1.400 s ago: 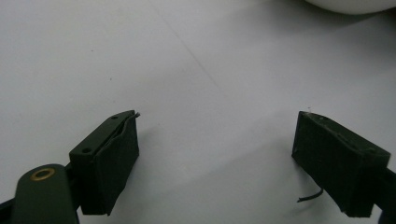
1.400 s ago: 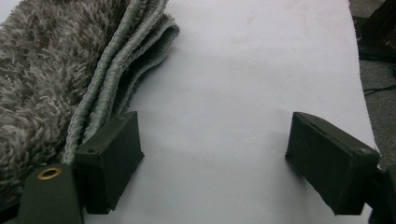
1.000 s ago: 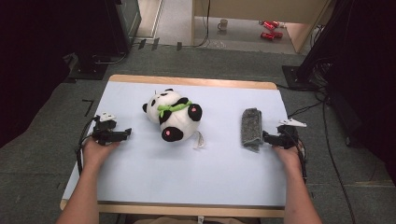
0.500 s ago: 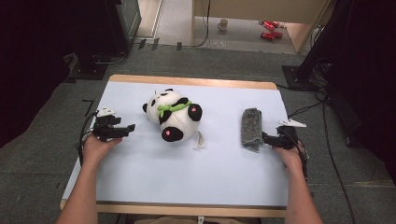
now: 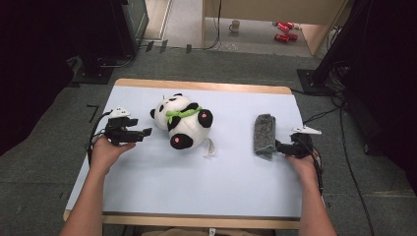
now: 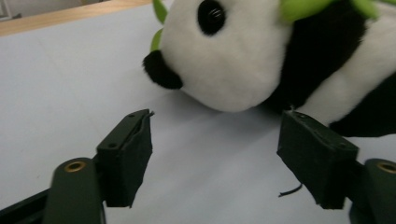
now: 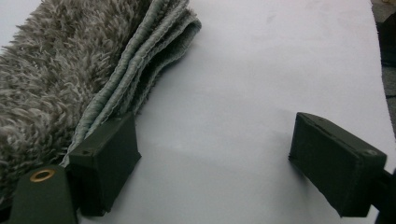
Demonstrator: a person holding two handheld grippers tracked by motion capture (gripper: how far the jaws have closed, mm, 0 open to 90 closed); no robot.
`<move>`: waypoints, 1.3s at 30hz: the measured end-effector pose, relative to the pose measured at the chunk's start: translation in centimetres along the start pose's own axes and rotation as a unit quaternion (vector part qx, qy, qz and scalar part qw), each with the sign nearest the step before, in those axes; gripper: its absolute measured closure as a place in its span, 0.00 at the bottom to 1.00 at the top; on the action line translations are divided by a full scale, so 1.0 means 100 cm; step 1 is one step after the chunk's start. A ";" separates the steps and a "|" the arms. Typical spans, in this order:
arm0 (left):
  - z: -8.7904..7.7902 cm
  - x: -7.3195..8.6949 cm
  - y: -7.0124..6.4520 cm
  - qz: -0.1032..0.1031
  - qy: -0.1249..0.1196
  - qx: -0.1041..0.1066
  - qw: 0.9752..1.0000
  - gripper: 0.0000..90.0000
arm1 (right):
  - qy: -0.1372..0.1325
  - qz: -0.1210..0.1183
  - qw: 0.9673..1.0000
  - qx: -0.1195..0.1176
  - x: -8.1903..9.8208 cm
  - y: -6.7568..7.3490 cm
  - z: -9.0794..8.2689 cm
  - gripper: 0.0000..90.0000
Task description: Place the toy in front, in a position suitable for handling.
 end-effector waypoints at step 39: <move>-0.002 -0.067 -0.052 0.071 -0.026 0.097 0.992 0.41 | -0.002 0.001 1.000 0.000 0.000 0.000 0.000 0.16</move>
Point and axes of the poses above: each handheld gripper's, and its own axes: z roughly forward along the jaws, x roughly out of its underside, y roughly to its left, the point moved 3 cm from there along z, roughly forward along the jaws, and after that the axes turned 9 degrees about y, right-handed, at the moved point
